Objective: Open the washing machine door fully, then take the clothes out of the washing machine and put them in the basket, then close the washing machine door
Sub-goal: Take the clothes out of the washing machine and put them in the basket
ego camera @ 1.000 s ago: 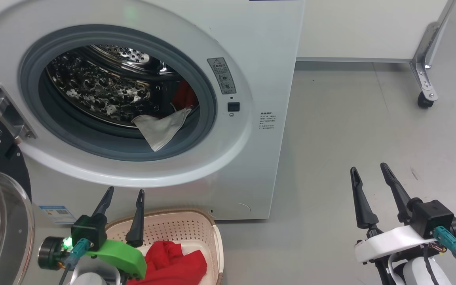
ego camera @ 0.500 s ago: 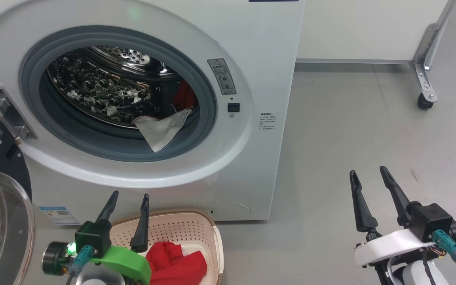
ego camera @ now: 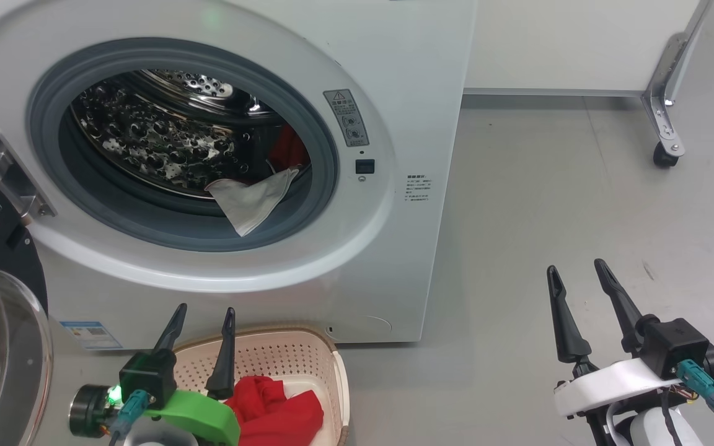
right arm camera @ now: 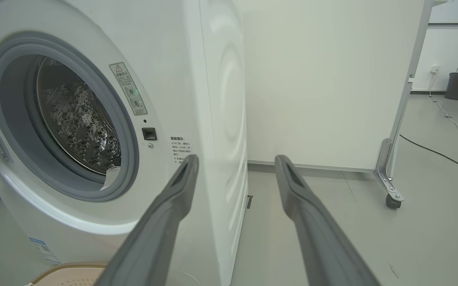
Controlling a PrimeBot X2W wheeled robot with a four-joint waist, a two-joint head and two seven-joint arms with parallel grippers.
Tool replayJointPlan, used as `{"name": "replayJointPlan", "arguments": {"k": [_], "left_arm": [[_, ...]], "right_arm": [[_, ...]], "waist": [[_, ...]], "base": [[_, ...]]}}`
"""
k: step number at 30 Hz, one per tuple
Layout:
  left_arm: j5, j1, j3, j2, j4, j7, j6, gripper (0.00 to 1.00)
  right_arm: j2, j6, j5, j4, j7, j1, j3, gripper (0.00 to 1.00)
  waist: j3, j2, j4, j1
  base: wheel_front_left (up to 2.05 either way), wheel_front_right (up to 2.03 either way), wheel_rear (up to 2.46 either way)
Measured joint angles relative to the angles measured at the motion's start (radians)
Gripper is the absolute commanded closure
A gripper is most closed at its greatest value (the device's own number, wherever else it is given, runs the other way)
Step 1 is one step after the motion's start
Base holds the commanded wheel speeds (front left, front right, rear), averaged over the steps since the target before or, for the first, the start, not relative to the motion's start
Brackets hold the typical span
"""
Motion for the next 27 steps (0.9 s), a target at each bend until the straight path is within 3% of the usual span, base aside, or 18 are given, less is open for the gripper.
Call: {"name": "replayJointPlan", "arguments": {"k": [17, 27], "left_arm": [[-0.018, -0.004, 0.063, 0.013, -0.058, 0.021, 0.036, 0.0], [-0.054, -0.18, 0.119, 0.053, -0.087, 0.109, 0.036, 0.0]], "right_arm": [[-0.01, 0.001, -0.009, -0.056, 0.01, 0.0, 0.02, 0.0], [-0.017, 0.008, -0.009, -0.084, 0.016, -0.015, 0.022, 0.0]], "waist": [[0.115, 0.0, -0.043, 0.0], [0.242, 0.0, -0.106, 0.0]], "base": [[0.0, 0.0, 0.0], [0.0, 0.0, 0.0]]}}
